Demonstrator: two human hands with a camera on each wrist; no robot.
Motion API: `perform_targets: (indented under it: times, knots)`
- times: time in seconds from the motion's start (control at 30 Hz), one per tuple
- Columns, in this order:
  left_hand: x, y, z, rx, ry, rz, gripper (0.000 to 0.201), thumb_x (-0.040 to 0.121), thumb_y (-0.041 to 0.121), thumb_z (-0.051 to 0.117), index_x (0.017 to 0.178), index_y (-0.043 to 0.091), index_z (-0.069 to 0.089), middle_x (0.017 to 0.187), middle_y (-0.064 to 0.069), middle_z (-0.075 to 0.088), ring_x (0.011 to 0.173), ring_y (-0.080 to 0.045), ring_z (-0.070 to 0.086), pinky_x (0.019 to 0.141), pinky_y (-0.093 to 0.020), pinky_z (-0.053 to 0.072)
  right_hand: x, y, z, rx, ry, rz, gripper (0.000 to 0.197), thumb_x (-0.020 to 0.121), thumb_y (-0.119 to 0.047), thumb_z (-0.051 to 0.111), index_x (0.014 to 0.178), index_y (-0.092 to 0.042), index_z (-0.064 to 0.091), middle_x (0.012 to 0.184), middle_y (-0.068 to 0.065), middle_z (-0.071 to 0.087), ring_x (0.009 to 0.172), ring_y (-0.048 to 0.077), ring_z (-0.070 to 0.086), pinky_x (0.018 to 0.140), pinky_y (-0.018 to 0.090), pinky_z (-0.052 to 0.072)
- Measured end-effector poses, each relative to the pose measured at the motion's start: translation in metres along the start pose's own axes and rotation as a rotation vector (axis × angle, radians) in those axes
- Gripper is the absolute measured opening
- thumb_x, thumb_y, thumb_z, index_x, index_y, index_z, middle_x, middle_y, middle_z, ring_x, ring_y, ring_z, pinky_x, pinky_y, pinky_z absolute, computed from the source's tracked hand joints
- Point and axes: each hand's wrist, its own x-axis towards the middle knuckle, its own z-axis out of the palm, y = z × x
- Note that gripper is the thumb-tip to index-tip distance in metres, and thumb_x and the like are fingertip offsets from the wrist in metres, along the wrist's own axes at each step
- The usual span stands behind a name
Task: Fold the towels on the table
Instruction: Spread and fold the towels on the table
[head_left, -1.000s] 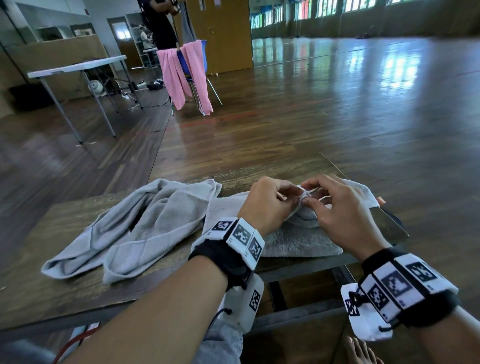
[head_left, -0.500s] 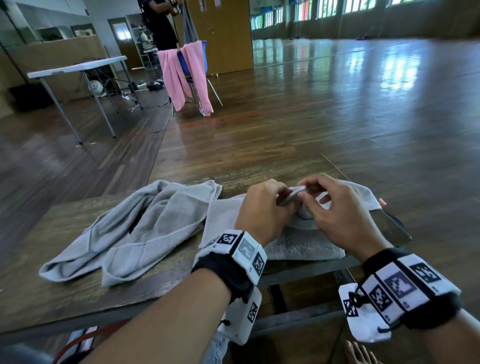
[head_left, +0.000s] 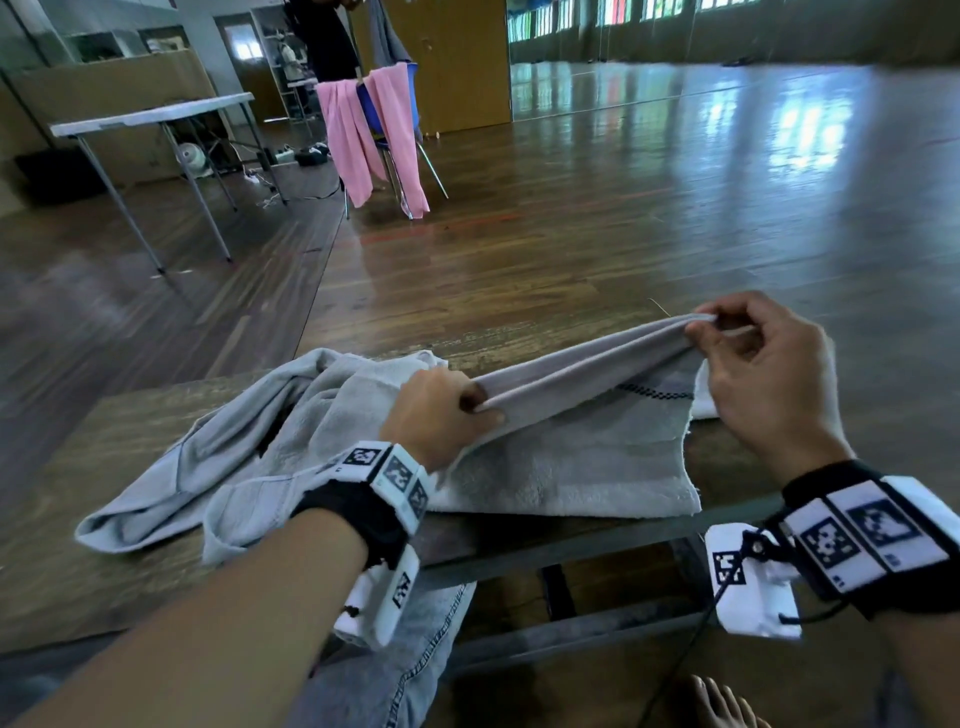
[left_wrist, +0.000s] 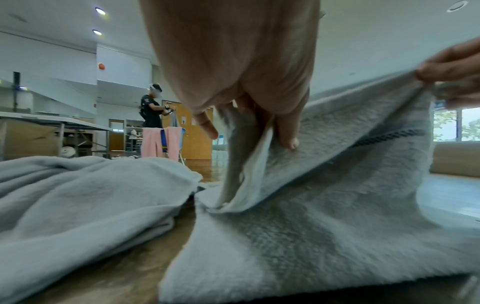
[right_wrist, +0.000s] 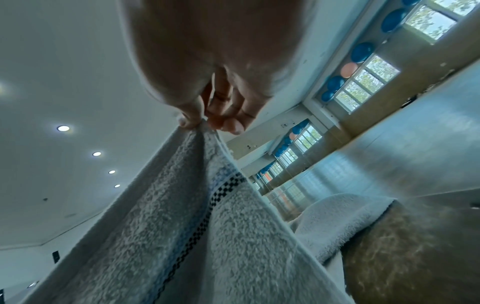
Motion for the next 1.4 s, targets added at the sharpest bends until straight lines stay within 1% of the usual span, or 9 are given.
perform_targets:
  times: [0.1,0.17,0.23,0.4,0.63,0.83,1.1,1.27,1.4]
  knots:
    - [-0.003,-0.021,-0.014,-0.008,-0.006,-0.037,0.036,0.082,0.043,0.074,0.059,0.018,0.062,0.065,-0.003,0.058,0.061,-0.013,0.05,0.058,-0.027,0.033,0.007,0.015,-0.001,-0.065,0.012,0.086,0.012,0.09,-0.023,0.074,0.089,-0.03,0.065,0.077,-0.02,0.063,0.067,0.0,0.062,0.065,0.013,0.048]
    - [-0.007,-0.032,-0.024,-0.097,0.0,-0.061,0.034,0.082,0.038,0.075,0.063,0.012,0.067,0.065,-0.008,0.064,0.064,-0.019,0.057,0.063,-0.035,0.042,0.009,0.022,0.002,-0.095,-0.033,0.149,0.01,0.091,-0.023,0.072,0.088,-0.03,0.065,0.081,-0.014,0.066,0.077,0.021,0.069,0.078,0.035,0.057]
    - [-0.01,-0.04,-0.031,-0.135,0.032,-0.058,0.03,0.084,0.035,0.074,0.069,0.009,0.071,0.069,-0.01,0.068,0.072,-0.025,0.062,0.071,-0.04,0.047,0.008,0.023,0.007,-0.116,-0.076,0.196,0.008,0.091,-0.025,0.072,0.087,-0.028,0.065,0.084,-0.005,0.069,0.083,0.029,0.07,0.085,0.043,0.056]
    - [-0.009,-0.052,-0.039,-0.151,0.011,0.0,0.018,0.092,0.024,0.065,0.082,0.009,0.064,0.079,-0.008,0.067,0.078,-0.022,0.06,0.074,-0.037,0.048,0.007,0.021,0.015,-0.211,-0.178,0.294,0.012,0.09,-0.035,0.072,0.083,-0.028,0.065,0.074,-0.009,0.063,0.086,0.025,0.061,0.076,0.033,0.042]
    - [-0.005,-0.068,-0.045,-0.166,0.086,0.079,0.011,0.091,0.031,0.067,0.098,0.026,0.06,0.061,0.013,0.06,0.061,0.003,0.055,0.055,-0.01,0.038,0.008,0.008,0.021,-0.197,-0.19,0.351,0.014,0.096,-0.044,0.062,0.093,-0.03,0.061,0.065,-0.007,0.07,0.082,0.024,0.067,0.078,0.04,0.053]
    - [0.005,-0.069,-0.057,-0.15,0.22,0.081,0.021,0.079,0.048,0.075,0.079,0.027,0.074,0.068,0.01,0.068,0.064,-0.007,0.061,0.06,-0.03,0.051,0.01,0.004,0.019,-0.039,-0.115,0.309,0.011,0.1,-0.034,0.058,0.09,-0.038,0.054,0.068,-0.012,0.074,0.053,0.012,0.071,0.069,0.045,0.06]
    - [0.029,-0.027,-0.111,-0.16,0.279,0.046,0.02,0.082,0.033,0.078,0.082,0.013,0.077,0.066,-0.004,0.071,0.051,-0.012,0.059,0.056,-0.031,0.053,0.055,-0.027,-0.002,0.245,-0.194,0.433,0.005,0.105,-0.016,0.051,0.11,-0.015,0.05,0.098,0.016,0.071,0.074,0.028,0.074,0.066,0.044,0.063]
    - [0.052,0.001,-0.157,-0.167,0.466,-0.043,0.014,0.093,0.013,0.065,0.102,0.006,0.074,0.098,-0.011,0.074,0.088,-0.023,0.07,0.085,-0.037,0.057,0.1,-0.078,-0.023,0.373,-0.208,0.312,0.014,0.107,-0.013,0.046,0.096,-0.022,0.047,0.111,0.019,0.062,0.096,0.034,0.068,0.08,0.043,0.056]
    - [0.039,0.012,-0.173,-0.22,0.704,-0.004,0.022,0.092,0.026,0.066,0.106,0.01,0.072,0.099,-0.002,0.07,0.087,-0.014,0.064,0.075,-0.021,0.05,0.106,-0.091,-0.047,0.251,-0.158,0.123,0.018,0.106,-0.021,0.049,0.09,-0.03,0.051,0.11,0.011,0.064,0.104,0.028,0.069,0.084,0.045,0.058]
